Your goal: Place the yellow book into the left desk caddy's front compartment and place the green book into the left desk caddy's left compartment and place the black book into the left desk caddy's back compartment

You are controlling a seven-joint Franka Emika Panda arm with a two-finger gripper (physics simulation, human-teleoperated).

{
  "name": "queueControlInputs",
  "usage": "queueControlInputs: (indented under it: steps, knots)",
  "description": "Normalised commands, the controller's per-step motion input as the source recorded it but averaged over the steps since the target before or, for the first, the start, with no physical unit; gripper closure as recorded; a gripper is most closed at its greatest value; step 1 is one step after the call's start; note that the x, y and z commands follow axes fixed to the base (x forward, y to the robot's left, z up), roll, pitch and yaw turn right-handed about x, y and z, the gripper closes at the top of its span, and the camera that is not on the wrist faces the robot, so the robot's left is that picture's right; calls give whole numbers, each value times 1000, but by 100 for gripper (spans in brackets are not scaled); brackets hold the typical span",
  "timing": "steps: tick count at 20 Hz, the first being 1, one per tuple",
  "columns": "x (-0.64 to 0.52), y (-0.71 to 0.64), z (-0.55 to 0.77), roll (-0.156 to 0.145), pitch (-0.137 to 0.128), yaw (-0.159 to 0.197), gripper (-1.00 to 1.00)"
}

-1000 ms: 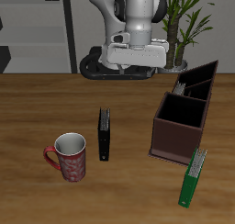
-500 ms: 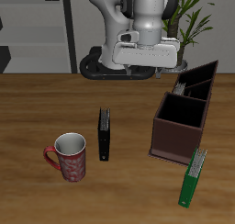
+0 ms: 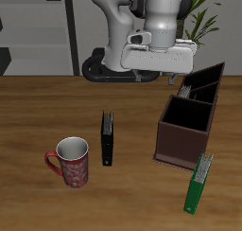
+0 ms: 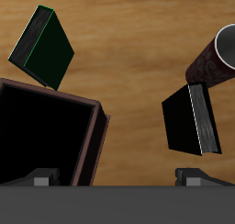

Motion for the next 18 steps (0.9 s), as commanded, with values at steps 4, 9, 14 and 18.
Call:
queueControlInputs:
  steps: [4,9,14,18]
  knots:
    - [364,-42,4,-16,30,-16,-100]
    - [605,125,-108,-3,57,-16,-100]
    - [381,298,-29,5,21,7,-100]
    - [314,376,122,14,-13,-4,-100]
